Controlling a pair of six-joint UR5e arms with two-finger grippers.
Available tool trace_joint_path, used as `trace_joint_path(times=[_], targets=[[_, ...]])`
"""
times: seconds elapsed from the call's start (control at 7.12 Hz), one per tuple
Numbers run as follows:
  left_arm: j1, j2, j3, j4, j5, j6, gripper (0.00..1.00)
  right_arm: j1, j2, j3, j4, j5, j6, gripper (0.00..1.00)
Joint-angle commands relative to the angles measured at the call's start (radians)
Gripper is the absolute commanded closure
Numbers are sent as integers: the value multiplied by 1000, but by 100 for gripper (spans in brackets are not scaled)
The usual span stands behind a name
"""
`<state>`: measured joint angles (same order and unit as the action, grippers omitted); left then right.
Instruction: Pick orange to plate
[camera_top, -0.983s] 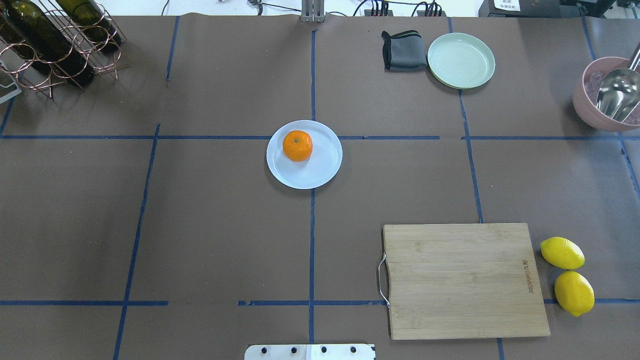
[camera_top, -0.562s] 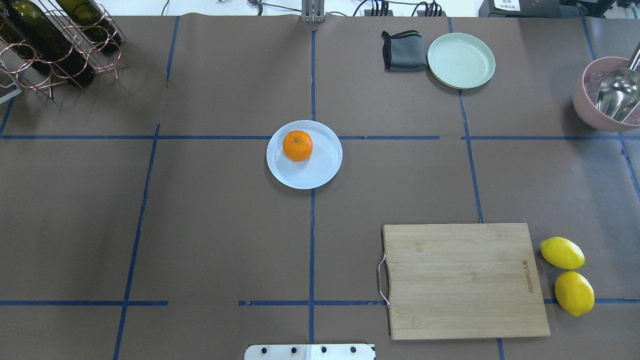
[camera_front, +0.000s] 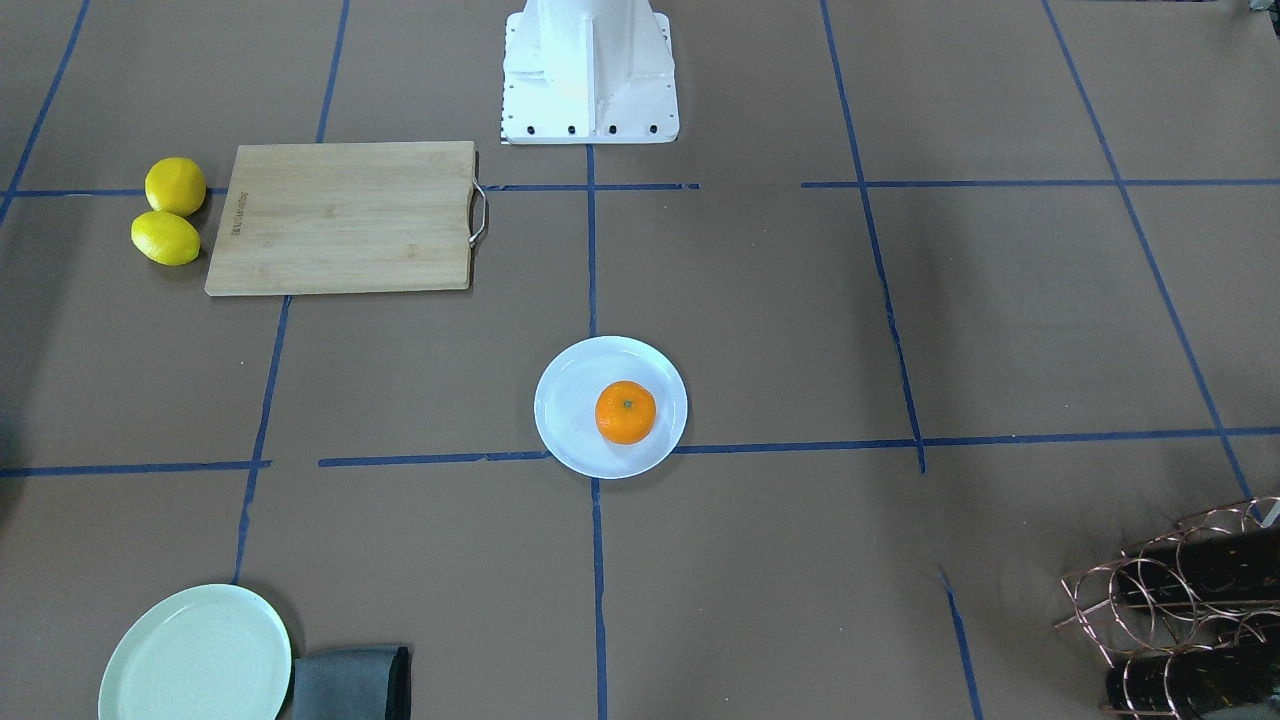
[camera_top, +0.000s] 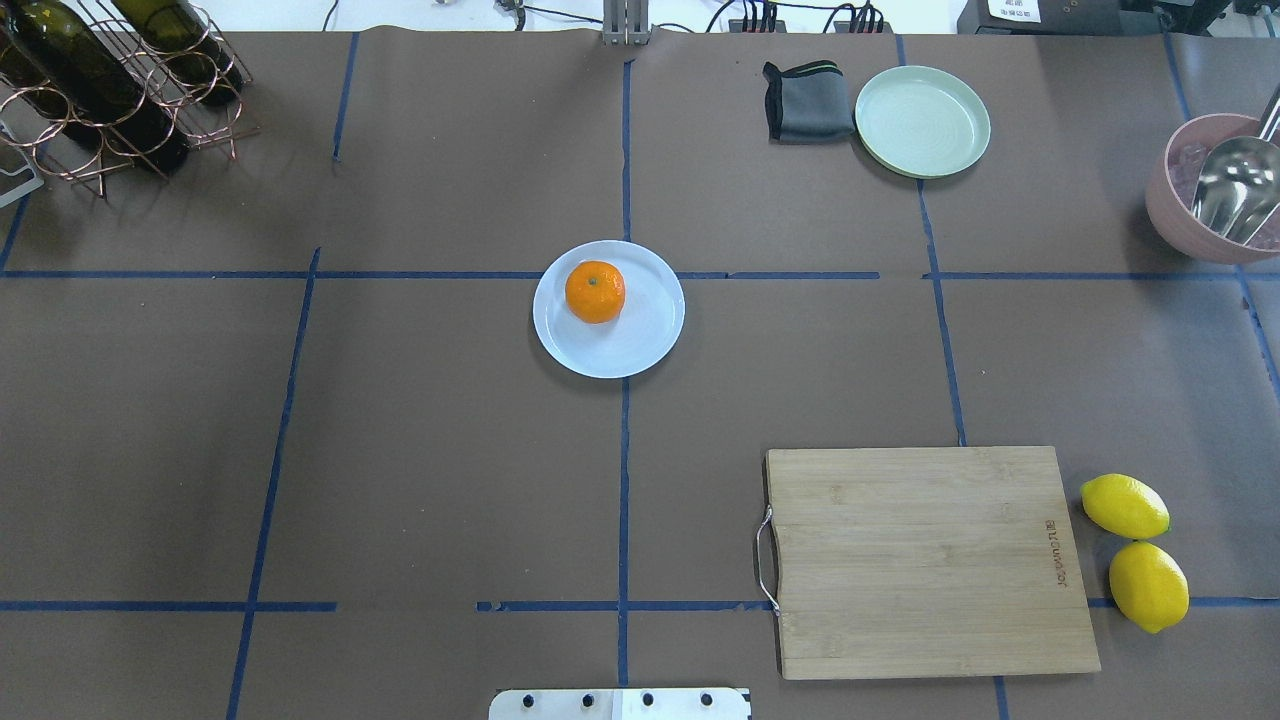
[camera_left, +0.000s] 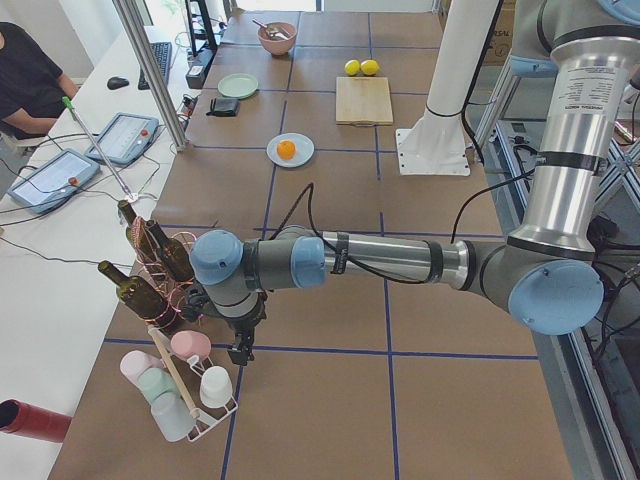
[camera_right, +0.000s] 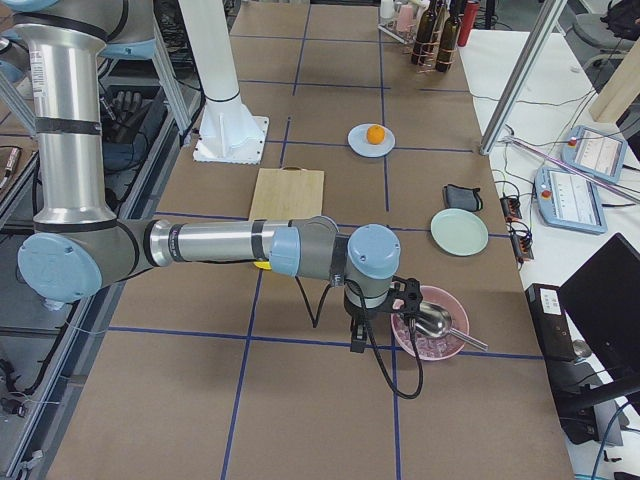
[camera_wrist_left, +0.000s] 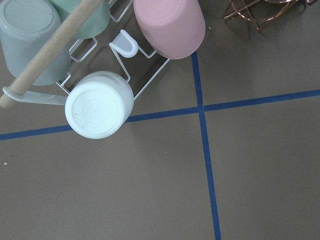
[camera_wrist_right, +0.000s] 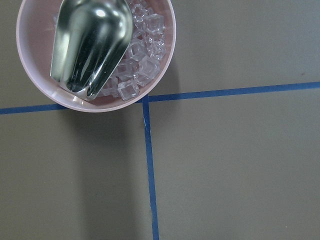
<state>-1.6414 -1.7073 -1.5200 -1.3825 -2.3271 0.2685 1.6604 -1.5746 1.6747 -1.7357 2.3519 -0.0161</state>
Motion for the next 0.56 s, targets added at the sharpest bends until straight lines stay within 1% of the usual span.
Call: trace_joint_path(times=[0.0, 0.42], targets=[[0, 0, 1, -3, 0, 0, 0, -2, -1, 0, 1, 0, 2, 0], [0, 0, 3, -3, 0, 0, 0, -2, 5, 2, 1, 0, 2, 0]])
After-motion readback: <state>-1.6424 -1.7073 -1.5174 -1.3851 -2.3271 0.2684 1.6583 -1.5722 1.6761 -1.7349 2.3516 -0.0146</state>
